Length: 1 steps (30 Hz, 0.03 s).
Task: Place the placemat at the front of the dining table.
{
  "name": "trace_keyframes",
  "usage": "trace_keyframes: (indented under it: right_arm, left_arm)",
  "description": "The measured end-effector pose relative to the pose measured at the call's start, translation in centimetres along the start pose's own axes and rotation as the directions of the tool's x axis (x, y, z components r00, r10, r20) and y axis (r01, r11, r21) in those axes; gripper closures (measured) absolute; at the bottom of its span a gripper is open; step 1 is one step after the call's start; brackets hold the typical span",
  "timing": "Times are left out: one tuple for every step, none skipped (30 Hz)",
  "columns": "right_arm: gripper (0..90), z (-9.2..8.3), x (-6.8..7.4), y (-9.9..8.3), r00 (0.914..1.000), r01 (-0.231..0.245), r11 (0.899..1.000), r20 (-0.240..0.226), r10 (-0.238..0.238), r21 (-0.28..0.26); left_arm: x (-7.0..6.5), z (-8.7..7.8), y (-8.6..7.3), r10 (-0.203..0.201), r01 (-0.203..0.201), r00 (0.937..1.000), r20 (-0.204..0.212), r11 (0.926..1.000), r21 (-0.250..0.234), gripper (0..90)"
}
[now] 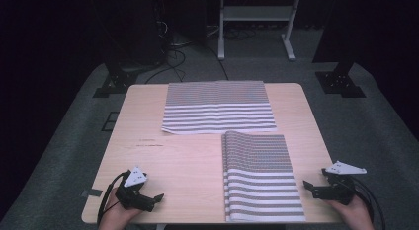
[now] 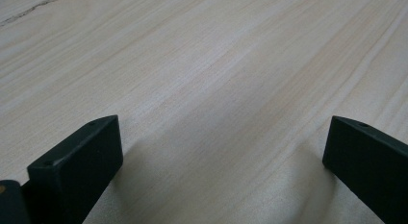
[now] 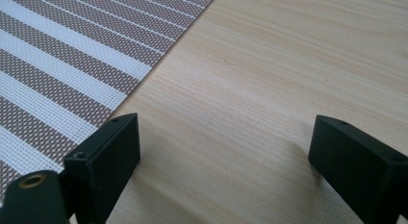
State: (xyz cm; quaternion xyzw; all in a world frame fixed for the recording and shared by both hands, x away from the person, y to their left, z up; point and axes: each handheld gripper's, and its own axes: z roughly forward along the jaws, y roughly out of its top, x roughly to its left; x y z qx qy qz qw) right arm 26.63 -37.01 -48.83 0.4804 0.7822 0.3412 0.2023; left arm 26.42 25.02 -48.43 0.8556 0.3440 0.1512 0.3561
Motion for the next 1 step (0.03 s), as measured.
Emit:
trace_keyframes:
  right_arm:
    - [9.4,0.0,0.0,0.0,1.0,0.0,1.0,0.0,0.0,0.0]
  left_arm:
    - [0.0,0.0,0.0,0.0,0.0,1.0,0.0,1.0,0.0,0.0]
